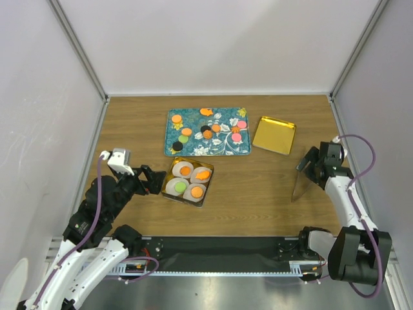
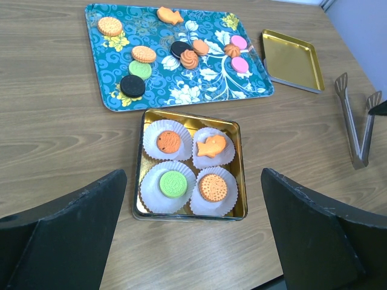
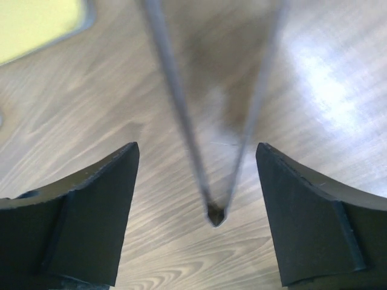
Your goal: Pack the cookies
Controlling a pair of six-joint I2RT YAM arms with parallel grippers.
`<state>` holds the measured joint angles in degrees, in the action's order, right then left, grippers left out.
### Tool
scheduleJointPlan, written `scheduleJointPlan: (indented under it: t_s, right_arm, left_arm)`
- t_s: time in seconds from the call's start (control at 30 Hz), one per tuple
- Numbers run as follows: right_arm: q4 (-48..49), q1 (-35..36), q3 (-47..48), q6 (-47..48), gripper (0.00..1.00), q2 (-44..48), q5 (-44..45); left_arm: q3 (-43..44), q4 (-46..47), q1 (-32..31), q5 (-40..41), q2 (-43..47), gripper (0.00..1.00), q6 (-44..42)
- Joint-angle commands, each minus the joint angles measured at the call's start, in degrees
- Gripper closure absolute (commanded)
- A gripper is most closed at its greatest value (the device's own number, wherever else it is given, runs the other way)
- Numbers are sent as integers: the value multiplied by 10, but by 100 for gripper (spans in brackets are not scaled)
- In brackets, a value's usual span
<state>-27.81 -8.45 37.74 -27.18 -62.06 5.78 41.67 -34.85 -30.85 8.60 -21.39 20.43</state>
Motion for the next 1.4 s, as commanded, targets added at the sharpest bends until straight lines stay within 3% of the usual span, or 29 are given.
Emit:
scheduleJointPlan:
  t_s: [0.0,0.13,0.17,0.33,0.47,0.73,1.03,1.17,1.37]
  right_arm:
    - [-7,39,80,22,19,-8,-2]
    - [-19,194,202,91,32,-142,67]
    - [-17,213,251,109,38,-174,74]
    - [-14,266,368,251,44,-370,91]
    - [-19,255,442,269,44,-442,94]
    - [-51,258,488,298,44,-495,92]
    - [-76,136,487,130,44,-481,70]
    - [-70,101,484,101,44,-493,44]
    - [-46,65,483,60,53,-529,-4]
  left_arm:
    - [-4,20,-3,-5,-9,0,-14]
    - [-2,17,-3,1,-16,0,-13]
    - [-2,17,-3,4,-16,0,-12]
    - [-1,12,-3,16,-14,0,-8]
    - [-2,12,-3,19,-10,0,-7]
    - [-1,15,-4,11,-19,0,-9]
    - [-2,15,-4,10,-15,0,-10]
    - [-2,15,-4,10,-13,0,-10]
    - [-2,15,-4,7,-11,0,-11]
